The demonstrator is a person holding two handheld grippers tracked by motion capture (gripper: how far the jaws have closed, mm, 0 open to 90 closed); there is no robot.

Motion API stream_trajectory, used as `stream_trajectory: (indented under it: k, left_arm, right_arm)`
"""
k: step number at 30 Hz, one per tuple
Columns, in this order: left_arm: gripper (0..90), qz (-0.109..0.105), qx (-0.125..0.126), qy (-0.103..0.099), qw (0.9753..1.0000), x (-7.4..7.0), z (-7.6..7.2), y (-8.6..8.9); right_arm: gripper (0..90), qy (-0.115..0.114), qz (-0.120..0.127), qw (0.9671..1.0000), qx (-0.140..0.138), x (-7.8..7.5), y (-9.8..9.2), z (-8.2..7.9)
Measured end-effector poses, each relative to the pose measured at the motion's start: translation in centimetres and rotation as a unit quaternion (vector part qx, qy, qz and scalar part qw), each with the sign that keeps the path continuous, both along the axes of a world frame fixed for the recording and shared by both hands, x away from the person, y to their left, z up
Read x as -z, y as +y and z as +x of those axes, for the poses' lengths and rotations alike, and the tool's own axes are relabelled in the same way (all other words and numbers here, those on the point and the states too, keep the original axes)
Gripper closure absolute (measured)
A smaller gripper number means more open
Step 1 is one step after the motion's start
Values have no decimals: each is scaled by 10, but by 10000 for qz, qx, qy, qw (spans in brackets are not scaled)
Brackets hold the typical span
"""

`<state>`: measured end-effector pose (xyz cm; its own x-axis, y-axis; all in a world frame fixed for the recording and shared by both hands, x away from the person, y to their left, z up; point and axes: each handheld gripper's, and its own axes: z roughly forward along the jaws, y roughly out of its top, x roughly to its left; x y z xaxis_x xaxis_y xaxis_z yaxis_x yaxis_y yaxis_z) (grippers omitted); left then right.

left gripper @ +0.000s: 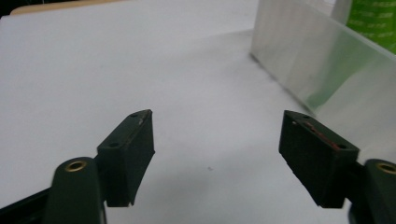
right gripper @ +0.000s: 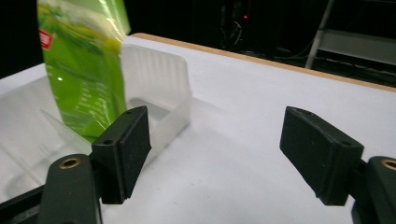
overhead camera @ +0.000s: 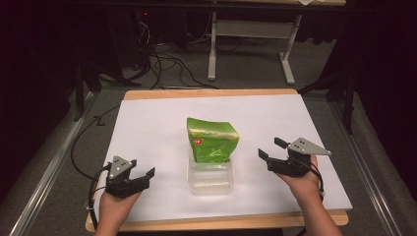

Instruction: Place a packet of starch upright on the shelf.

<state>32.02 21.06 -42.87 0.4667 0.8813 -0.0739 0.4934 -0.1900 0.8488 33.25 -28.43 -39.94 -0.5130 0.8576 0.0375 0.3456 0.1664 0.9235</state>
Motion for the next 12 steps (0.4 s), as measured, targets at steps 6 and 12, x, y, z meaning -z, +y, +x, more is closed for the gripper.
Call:
stream_trajectory:
  k: [6,12]
  left_arm:
    - [289,-237,5,61,9997,1,2,2]
    - [301,-177,67,61,9998,1,0,-4]
  right_arm:
    - [254,144,-48,9999,54,10,3,4]
    - [254,165,-101,9998,25,12,5,5]
